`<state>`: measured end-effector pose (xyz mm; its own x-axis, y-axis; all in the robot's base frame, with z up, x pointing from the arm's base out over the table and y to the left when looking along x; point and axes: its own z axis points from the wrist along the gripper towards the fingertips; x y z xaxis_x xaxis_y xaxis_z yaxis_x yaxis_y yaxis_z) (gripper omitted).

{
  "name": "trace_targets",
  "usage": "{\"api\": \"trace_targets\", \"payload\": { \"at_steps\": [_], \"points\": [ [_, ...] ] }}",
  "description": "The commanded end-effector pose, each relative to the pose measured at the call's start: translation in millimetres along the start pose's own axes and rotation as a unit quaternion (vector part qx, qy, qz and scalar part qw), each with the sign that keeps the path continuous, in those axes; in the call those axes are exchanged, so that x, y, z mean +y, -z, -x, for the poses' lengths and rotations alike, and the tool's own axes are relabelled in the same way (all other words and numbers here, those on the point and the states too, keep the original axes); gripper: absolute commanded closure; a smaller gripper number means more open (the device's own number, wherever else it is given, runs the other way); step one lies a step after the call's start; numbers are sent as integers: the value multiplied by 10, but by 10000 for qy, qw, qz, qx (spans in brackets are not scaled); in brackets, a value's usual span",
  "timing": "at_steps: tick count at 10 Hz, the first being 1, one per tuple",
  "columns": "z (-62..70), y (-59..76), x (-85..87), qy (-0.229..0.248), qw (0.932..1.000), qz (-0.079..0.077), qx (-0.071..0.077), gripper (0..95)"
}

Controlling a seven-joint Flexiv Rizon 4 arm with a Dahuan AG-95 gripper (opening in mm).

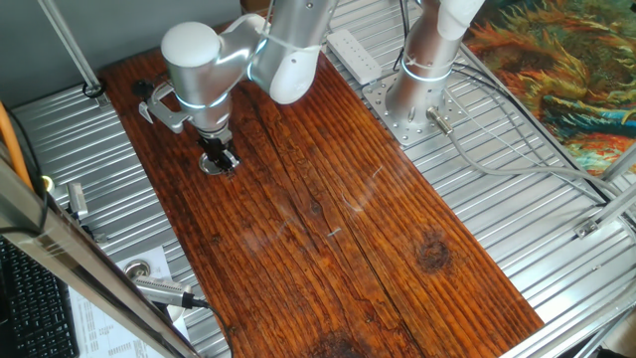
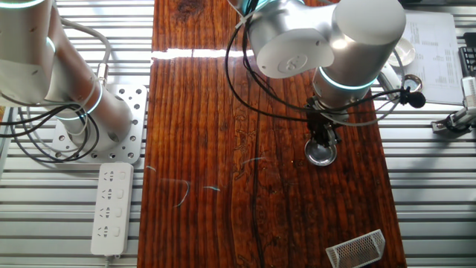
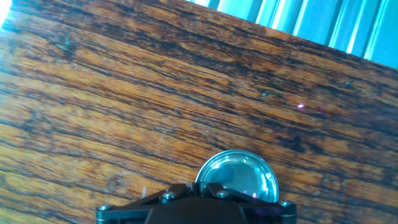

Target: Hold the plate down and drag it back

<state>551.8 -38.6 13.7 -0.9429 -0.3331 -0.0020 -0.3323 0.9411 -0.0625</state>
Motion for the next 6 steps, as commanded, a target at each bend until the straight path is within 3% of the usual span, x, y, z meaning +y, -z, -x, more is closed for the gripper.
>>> {"api": "trace_targets", "payload": {
  "at_steps": [1, 6],
  "points": [
    [-9, -2, 7, 16, 10000, 27, -18, 950],
    [-7, 3, 80, -36, 10000, 43, -37, 950]
  ]
}}
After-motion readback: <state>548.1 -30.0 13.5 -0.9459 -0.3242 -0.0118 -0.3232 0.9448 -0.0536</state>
